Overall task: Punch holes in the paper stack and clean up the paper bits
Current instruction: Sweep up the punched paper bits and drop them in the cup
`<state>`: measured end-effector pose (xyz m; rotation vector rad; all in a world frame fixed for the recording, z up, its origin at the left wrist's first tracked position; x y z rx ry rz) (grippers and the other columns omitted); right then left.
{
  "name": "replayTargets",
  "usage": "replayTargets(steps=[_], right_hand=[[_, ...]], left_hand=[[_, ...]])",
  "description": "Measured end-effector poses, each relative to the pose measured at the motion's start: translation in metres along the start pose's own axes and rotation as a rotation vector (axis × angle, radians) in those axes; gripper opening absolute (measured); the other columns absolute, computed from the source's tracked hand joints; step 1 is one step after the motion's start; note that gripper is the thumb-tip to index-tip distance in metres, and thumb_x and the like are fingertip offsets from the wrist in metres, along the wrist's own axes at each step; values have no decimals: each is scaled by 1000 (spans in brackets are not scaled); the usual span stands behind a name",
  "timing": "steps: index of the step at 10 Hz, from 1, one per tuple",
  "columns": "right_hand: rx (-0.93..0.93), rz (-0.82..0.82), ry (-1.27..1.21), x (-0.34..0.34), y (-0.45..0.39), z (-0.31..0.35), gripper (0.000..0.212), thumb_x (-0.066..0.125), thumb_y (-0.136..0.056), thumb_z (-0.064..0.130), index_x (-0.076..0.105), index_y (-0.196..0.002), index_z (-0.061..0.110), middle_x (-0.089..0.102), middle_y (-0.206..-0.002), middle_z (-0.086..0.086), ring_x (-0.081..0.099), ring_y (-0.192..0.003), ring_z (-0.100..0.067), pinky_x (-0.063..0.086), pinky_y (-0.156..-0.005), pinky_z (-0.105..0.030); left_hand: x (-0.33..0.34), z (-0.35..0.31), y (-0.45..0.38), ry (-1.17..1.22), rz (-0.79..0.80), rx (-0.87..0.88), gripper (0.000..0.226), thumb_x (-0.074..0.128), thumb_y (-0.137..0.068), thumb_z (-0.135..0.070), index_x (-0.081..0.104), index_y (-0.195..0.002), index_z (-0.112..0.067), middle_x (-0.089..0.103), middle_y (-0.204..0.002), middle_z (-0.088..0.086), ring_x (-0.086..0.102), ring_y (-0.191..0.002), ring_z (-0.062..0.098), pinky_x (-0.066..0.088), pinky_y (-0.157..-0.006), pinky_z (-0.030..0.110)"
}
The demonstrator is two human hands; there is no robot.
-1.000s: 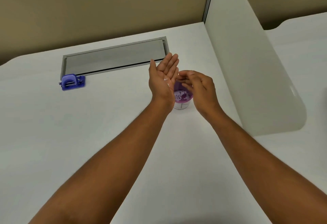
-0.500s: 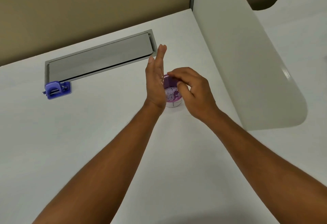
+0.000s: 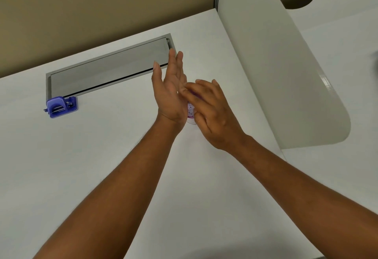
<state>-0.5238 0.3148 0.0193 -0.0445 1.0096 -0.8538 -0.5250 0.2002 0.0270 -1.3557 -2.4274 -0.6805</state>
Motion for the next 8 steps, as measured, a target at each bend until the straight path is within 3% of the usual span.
replayTargets(steps=[1,2,3,4,5,6,7,8], right_hand=[[16,-7,70,1,0,-3,45,40,-103,19,66,-137,7,66,-140,-10,54,-137,-32,26,-126,-56],[56,-125,37,-6,0,-8,38,45,-100,14,67,-131,6,69,-131,-13,60,-126,-31,35,-121,-56],[-32,-137,-2,-1,-2,2,47,54,-99,12,48,-146,15,62,-138,-16,58,-130,-34,35,-122,-55],[-8,-132,73,4,-2,-1,41,64,-98,15,62,-138,10,67,-135,-18,62,-126,-36,37,-120,-60],[79,-180,101,0,2,-10,40,49,-106,29,70,-127,2,68,-133,-20,64,-123,-36,38,-121,-57],[9,-168,72,0,0,0,41,57,-101,22,58,-141,11,62,-140,-19,59,-130,-34,37,-122,-55],[5,-159,85,5,2,-1,42,69,-93,14,63,-135,11,67,-134,-18,63,-125,-35,36,-121,-60],[97,-179,123,-4,5,-9,32,60,-98,15,68,-128,6,68,-133,-15,62,-126,-30,31,-125,-56]], left_hand=[[2,-3,0,-12,-9,-2,72,2,-110,-58,24,-169,-22,27,-177,1,18,-165,15,19,-124,29],[4,-5,0,-32,-15,-12,72,3,-110,-58,24,-169,-23,27,-177,0,16,-165,15,14,-128,32],[5,-3,0,-28,-8,-30,72,4,-110,-59,26,-169,-24,27,-177,-2,17,-165,15,22,-120,31],[3,-3,0,-58,-32,-38,72,2,-110,-58,23,-169,-23,25,-178,-2,14,-166,15,19,-120,30],[1,-2,-3,-62,-42,-24,71,0,-111,-56,21,-170,-21,23,-178,-1,13,-166,16,13,-128,32],[0,0,-3,-48,-58,-31,71,1,-111,-55,23,-169,-21,24,-178,-1,14,-166,18,16,-125,33],[-1,0,-4,-33,-50,-21,70,1,-112,-53,23,-169,-19,25,-178,1,16,-166,17,15,-127,32],[-3,-7,-2,-33,-58,26,67,2,-114,-48,23,-169,-16,27,-177,4,19,-165,17,12,-133,35]])
Point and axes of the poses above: each hand's wrist, its own y-axis away from the middle knuckle, its own x-axis out of the palm, z = x × y, the point moved 6 cm from there along -y, towards the middle knuckle
